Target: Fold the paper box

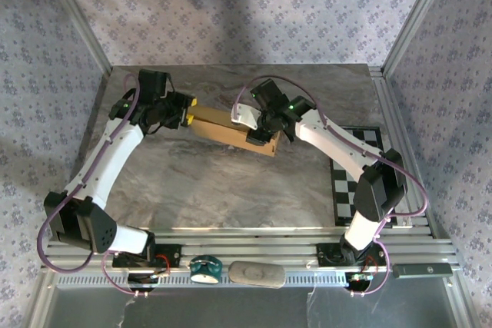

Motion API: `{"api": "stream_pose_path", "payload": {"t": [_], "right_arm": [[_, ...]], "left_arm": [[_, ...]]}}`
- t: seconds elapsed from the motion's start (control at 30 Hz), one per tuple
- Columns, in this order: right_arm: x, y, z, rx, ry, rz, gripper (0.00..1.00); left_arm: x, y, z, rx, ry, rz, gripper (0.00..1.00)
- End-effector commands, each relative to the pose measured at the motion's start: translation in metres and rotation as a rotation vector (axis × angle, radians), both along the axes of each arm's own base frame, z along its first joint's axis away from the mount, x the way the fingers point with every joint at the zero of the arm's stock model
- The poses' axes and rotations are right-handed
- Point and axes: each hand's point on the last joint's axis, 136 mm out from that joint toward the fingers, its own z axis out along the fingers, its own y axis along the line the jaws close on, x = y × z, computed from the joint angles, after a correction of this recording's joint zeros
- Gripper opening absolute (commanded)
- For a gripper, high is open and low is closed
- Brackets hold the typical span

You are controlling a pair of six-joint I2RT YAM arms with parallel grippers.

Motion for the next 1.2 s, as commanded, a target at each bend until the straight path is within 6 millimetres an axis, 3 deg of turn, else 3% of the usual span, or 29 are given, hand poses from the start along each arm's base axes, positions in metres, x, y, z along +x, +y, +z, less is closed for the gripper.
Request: {"api": "stream_pose_path", "payload": {"t": [0.0,0.23,0.43,0.97,1.17], "right_arm": [[-0.016,0.012,0.012,0.054,0.045,0.045,0.47],[-0.021,0.013,0.005,0.078,0.109,0.019,0.48],[-0.018,0.015,0.001,0.077,0.119,0.011,0.48],[-0.024,0.015,-0.016,0.037,0.175,-0.017,0.55],[-0.025,0.013,-0.019,0.025,0.193,-0.03,0.57]], "left_arm": [[0.018,0.001,0.011,-0.008,-0.096,-0.007,0.41],[0.023,-0.008,0.009,-0.003,-0.123,-0.053,0.42],[0.017,-0.015,-0.006,-0.008,-0.089,-0.077,0.44],[0.003,-0.023,-0.031,-0.011,-0.029,-0.098,0.18],[-0.001,-0.021,-0.036,-0.006,-0.019,-0.101,0.15]]}}
